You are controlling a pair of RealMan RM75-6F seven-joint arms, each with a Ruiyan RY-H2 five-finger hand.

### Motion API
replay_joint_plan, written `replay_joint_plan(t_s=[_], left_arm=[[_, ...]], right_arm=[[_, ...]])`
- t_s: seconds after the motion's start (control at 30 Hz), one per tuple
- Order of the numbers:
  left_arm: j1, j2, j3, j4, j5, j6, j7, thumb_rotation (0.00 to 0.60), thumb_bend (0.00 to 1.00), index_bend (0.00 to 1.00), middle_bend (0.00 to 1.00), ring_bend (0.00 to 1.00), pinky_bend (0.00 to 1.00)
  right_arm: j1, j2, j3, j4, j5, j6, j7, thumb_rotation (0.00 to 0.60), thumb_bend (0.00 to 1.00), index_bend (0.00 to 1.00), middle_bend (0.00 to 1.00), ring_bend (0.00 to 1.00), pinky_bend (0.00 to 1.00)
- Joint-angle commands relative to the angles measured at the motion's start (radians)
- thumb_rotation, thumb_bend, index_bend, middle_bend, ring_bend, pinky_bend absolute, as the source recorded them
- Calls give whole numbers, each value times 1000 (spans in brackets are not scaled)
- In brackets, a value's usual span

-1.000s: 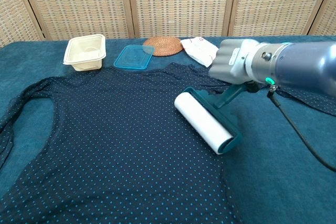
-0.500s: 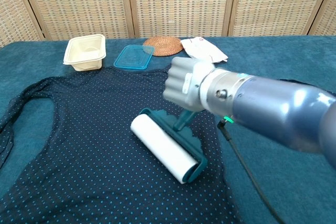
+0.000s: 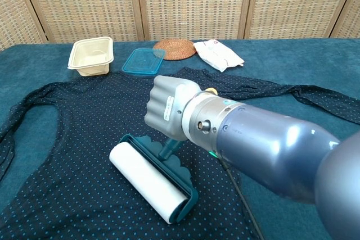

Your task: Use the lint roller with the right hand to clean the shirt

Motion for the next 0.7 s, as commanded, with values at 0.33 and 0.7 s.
replay_joint_plan(t_s=[0.33,0.7], left_arm=[[-1,-2,2,-1,3,0,5,600,0,0,0,0,0],[0,0,1,2,0,-1,-1,600,0,0,0,0,0]], right_arm=[[-2,-22,-7,-8,-1,-10,-5,600,585,724,1000,1000,1000],[-23,19,-34,21,-51,-4,19,600,586,723,1000,1000,1000]])
